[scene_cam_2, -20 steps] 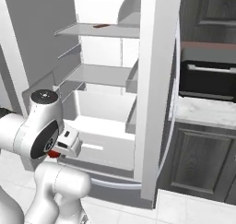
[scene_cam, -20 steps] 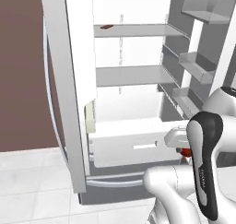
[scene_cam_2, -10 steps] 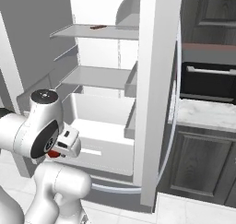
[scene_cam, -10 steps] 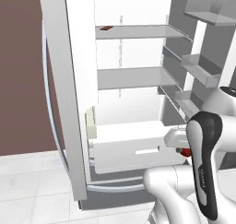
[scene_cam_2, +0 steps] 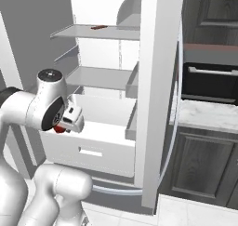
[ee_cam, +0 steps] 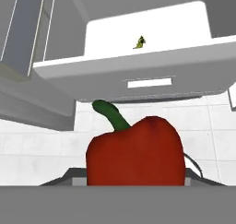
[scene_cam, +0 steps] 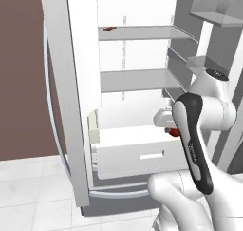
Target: Place the bell pepper and broccoli inside the fridge drawer. Close the drawer after placing the vegetables.
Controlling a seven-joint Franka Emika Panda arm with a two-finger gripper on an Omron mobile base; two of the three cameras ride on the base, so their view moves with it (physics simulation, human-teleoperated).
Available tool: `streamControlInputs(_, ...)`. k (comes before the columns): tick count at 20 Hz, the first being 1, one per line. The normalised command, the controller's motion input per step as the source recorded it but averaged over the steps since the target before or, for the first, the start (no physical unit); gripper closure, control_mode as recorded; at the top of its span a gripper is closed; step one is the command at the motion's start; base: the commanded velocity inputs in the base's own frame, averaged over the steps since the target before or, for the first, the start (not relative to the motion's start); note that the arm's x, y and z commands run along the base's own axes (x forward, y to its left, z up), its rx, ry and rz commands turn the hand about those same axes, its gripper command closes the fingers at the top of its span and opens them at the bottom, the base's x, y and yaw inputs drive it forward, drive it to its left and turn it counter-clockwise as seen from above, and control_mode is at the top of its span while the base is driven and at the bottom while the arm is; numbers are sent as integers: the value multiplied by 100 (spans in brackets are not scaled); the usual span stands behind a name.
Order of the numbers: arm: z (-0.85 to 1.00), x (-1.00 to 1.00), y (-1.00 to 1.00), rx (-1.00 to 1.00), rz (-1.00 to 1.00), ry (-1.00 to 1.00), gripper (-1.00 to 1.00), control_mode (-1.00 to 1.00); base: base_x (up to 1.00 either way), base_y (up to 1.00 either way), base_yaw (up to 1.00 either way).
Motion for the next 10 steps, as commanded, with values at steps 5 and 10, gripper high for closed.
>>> streamControlInputs(5, 14, 97, 13, 0, 0, 9, 100, -100, 0, 0, 0)
streamControlInputs(10, -23, 58, 0, 0, 0, 9, 100, -100, 0, 0, 0)
